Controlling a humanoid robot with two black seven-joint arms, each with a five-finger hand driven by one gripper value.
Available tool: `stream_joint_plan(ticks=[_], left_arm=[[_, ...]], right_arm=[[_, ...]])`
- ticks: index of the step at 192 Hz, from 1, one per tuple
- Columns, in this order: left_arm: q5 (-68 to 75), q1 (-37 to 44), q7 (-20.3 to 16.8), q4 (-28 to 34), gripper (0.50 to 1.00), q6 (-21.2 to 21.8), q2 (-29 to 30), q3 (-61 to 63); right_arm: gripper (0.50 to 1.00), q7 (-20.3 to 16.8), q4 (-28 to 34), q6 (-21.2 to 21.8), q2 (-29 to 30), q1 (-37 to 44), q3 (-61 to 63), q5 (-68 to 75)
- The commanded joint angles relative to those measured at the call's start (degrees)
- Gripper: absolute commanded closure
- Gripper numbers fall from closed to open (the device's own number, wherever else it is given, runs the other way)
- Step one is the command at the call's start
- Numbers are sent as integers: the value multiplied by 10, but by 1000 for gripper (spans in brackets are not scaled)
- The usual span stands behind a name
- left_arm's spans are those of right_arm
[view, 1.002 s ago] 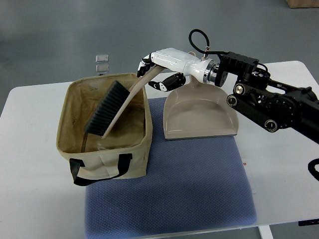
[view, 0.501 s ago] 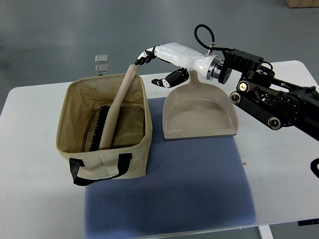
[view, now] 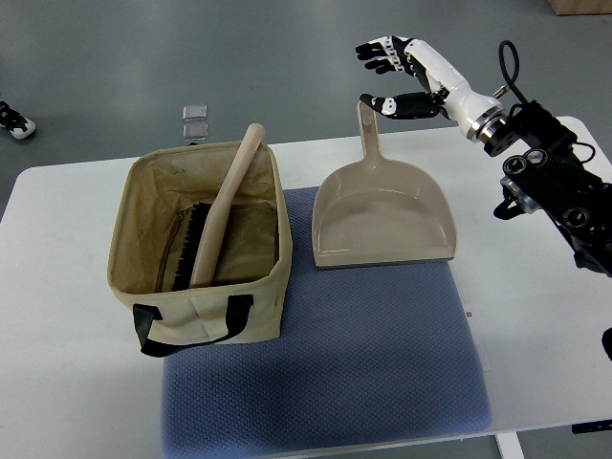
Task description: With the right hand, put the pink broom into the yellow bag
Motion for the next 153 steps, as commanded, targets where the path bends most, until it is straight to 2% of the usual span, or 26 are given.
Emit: stream_joint_plan(ticks=[1,13,33,40,47,108,153], left_arm=[[0,0,0,0,500,0,0,0],[0,0,0,0,500,0,0,0],[0,0,0,0,500,0,0,0],[0,0,0,0,500,0,0,0],[0,0,0,0,500,0,0,0],[0,0,0,0,500,0,0,0],[0,0,0,0,500,0,0,0]], right_arm=[[703,22,-20,1,0,-19,7,103],[687,23,-25,0,1,-27,9,146],[626,23,-27,-2,5,-44,11,229],[589,23,-27,-3,6,-48,12,257],[583,23,-27,-3,7,-52,12,275],[572,24,-35,-18,27,-72,13,406],[570,37,-51,-18,35,-85,13,426]])
